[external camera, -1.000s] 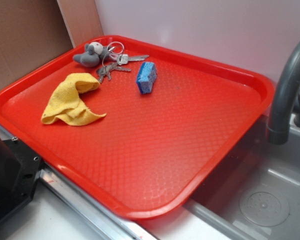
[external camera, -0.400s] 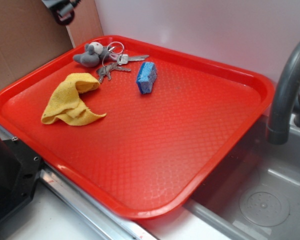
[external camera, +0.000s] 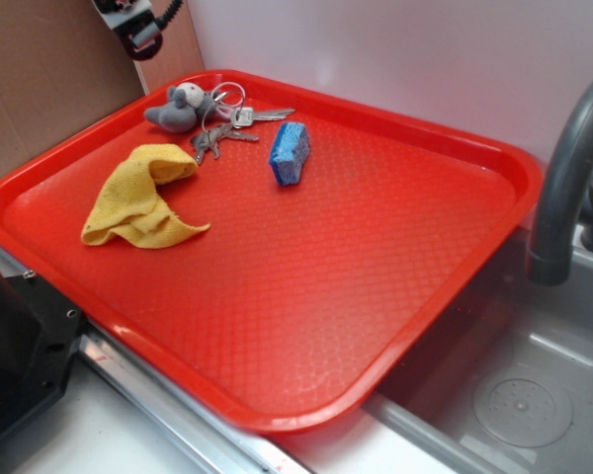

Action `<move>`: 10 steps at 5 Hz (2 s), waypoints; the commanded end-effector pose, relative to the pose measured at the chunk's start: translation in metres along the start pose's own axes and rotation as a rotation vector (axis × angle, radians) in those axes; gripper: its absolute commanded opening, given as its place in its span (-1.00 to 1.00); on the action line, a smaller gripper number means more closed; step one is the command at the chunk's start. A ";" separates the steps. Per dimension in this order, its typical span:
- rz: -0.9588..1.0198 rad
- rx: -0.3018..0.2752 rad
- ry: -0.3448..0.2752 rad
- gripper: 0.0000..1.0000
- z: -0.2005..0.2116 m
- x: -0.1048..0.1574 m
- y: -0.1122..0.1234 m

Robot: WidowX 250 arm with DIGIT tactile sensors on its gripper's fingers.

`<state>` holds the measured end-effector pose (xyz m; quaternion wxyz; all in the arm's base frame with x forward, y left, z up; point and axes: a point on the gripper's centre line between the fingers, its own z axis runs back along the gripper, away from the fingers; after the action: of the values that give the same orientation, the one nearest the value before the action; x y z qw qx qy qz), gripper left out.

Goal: Grab the silver keys.

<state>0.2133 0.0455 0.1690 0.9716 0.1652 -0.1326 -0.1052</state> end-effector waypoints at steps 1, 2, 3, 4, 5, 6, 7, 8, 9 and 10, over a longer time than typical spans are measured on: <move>0.015 0.018 -0.022 1.00 0.007 0.007 0.005; -0.020 0.072 0.057 1.00 -0.056 0.008 0.025; -0.110 0.077 0.036 1.00 -0.095 0.019 0.021; -0.132 0.070 0.039 1.00 -0.119 0.026 0.011; -0.148 0.068 0.034 1.00 -0.130 0.040 0.006; -0.104 0.098 0.033 1.00 -0.140 0.044 0.012; -0.107 0.095 0.040 1.00 -0.149 0.051 0.015; -0.080 0.086 0.033 -1.00 -0.151 0.050 0.018; -0.080 0.082 0.041 -1.00 -0.151 0.049 0.019; -0.070 0.059 0.038 -1.00 -0.149 0.047 0.021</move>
<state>0.2917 0.0939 0.0328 0.9680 0.1891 -0.0857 -0.1410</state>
